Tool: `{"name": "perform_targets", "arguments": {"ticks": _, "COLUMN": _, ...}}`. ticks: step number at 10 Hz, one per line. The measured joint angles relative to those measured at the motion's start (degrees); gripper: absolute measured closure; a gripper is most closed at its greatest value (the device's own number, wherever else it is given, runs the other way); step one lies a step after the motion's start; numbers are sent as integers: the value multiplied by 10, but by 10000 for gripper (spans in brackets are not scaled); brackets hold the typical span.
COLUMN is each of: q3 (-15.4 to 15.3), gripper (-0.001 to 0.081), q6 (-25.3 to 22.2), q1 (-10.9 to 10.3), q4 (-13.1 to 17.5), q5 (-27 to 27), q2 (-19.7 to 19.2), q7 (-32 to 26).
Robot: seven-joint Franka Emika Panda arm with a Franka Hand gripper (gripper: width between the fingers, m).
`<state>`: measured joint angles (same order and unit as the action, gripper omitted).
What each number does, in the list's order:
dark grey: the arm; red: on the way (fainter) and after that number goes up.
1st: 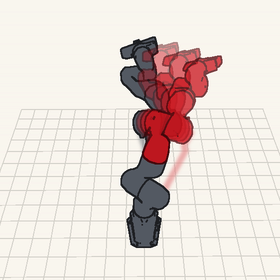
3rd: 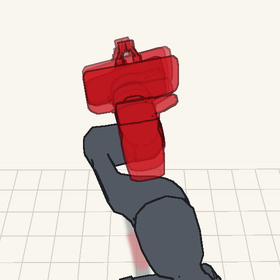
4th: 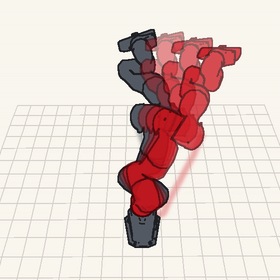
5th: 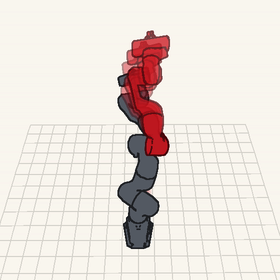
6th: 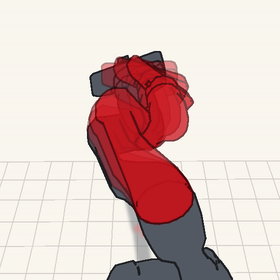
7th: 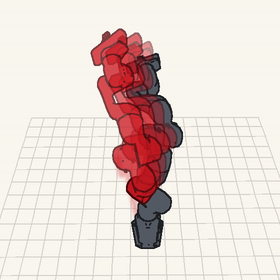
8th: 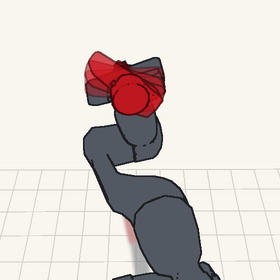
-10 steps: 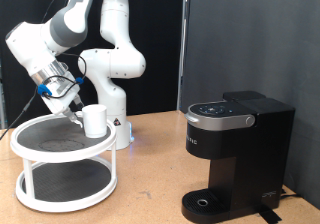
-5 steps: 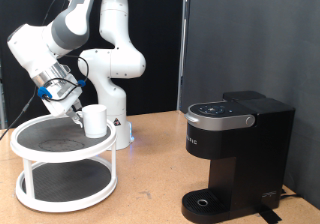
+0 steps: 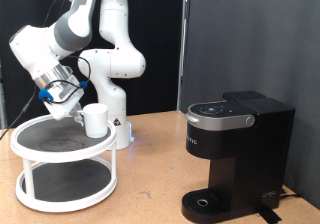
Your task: Make a cup of coffee with the keurig machine
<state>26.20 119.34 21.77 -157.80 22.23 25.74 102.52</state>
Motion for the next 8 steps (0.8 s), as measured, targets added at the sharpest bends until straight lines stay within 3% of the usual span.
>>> {"name": "perform_targets", "arguments": {"ticks": 3, "q3": 1, "gripper": 802, "q6": 1, "q1": 13, "q4": -6, "q5": -10, "q2": 33, "q7": -2}}
{"name": "perform_targets", "arguments": {"ticks": 8, "q3": 8, "gripper": 802, "q6": -77, "q1": 44, "q4": 8, "q5": -14, "q2": 119, "q7": 11}}
